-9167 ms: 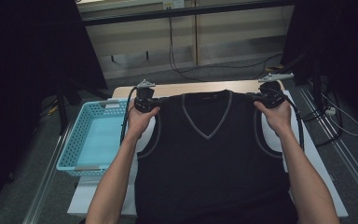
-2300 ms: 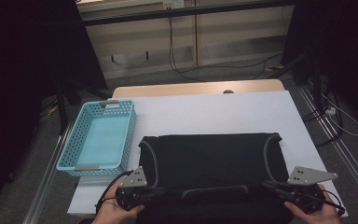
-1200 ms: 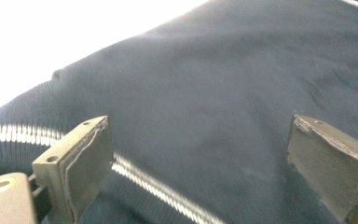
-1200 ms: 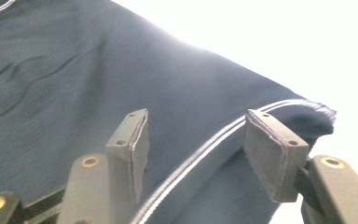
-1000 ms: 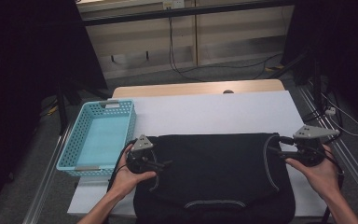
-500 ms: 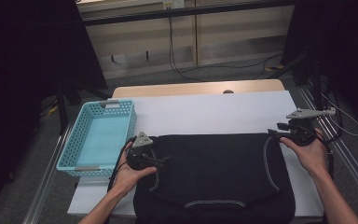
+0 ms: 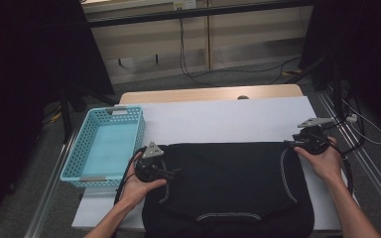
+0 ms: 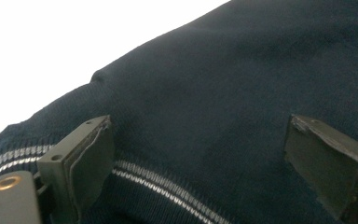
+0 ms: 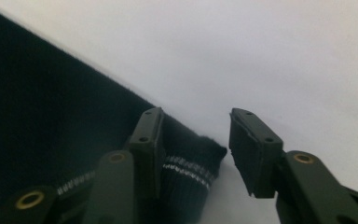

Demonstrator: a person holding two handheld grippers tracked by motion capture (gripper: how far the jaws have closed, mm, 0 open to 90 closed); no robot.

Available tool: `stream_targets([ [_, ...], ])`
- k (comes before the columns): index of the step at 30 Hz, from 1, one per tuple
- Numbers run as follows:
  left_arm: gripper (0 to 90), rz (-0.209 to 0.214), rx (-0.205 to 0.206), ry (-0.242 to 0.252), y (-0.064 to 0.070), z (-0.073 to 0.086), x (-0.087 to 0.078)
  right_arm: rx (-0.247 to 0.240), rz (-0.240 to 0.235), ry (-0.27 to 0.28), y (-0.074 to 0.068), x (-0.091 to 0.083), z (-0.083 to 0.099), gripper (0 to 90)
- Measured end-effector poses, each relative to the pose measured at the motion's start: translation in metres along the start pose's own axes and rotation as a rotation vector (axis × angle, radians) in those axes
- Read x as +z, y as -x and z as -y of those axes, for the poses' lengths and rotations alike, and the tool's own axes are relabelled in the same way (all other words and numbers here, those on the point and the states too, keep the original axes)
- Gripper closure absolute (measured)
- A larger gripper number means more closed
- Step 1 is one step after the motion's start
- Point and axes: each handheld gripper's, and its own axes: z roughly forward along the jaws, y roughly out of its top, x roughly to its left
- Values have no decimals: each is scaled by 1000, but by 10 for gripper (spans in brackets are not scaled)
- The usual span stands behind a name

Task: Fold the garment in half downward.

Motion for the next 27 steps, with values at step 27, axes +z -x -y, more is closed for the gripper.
stream_targets([
  [27,103,12,25,-24,2,3,2,102,-95,-24,11,2,9,422],
])
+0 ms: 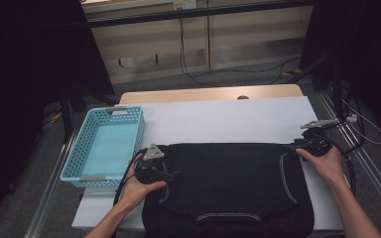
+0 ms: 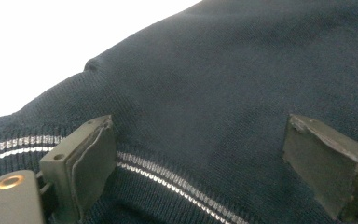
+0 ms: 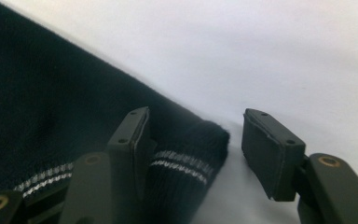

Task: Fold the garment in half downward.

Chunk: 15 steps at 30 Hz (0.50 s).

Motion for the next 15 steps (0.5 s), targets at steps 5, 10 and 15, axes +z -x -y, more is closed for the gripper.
stream_targets([
  [5,103,-7,8,-2,1,0,2,24,3,86,4,-13,-4,462],
  [10,105,-7,11,1,1,0,1,42,-14,25,8,-8,3,397],
  [15,104,-6,10,3,2,0,1,36,-29,-8,4,-2,5,360],
])
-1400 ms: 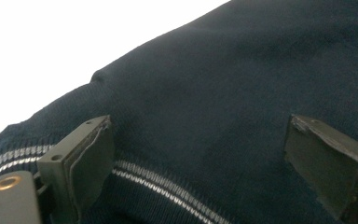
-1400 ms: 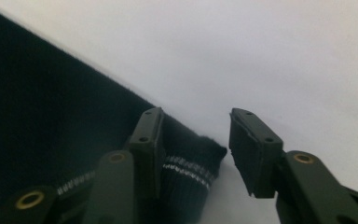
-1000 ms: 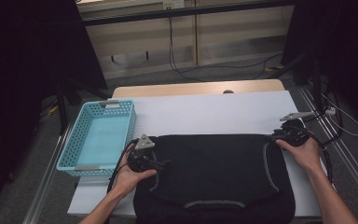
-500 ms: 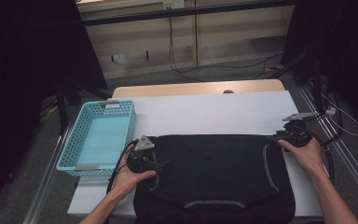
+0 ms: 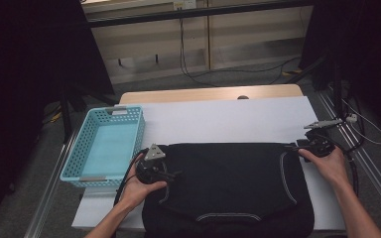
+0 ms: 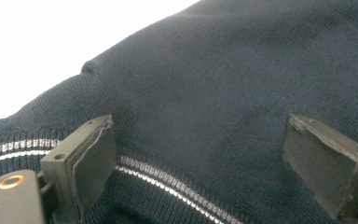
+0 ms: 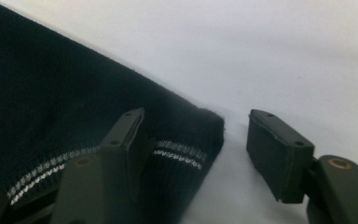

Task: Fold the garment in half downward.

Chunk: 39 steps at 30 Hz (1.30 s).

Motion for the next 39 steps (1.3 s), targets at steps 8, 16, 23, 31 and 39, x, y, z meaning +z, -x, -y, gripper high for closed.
stream_targets([
  [8,102,-3,3,-9,2,0,1,-44,-47,-20,-6,-1,2,456],
  [16,102,-1,1,-2,1,0,2,-42,-142,-9,-7,-1,3,712],
  [23,103,-7,-6,15,0,-2,0,-59,-50,51,-13,-9,-1,811],
  [31,107,-19,-46,52,-2,-5,-1,-55,37,132,-12,-22,-10,826],
  [39,162,-57,-45,71,-8,-10,-2,-38,113,168,-1,-31,-14,830],
])
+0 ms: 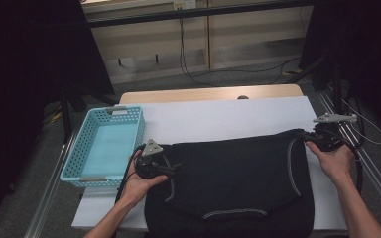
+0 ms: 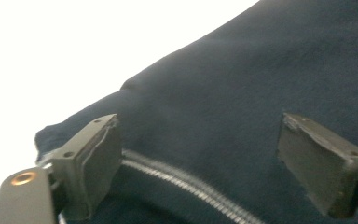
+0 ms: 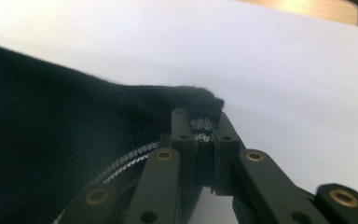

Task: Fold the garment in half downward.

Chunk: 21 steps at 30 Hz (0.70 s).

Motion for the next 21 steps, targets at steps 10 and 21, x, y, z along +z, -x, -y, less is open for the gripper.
stream_targets([
  [10,254,-16,-1,-17,-5,-10,6,35,70,17,18,-4,-3,830],
  [21,317,-15,-10,-3,-3,-36,21,99,117,37,41,-9,-1,830],
])
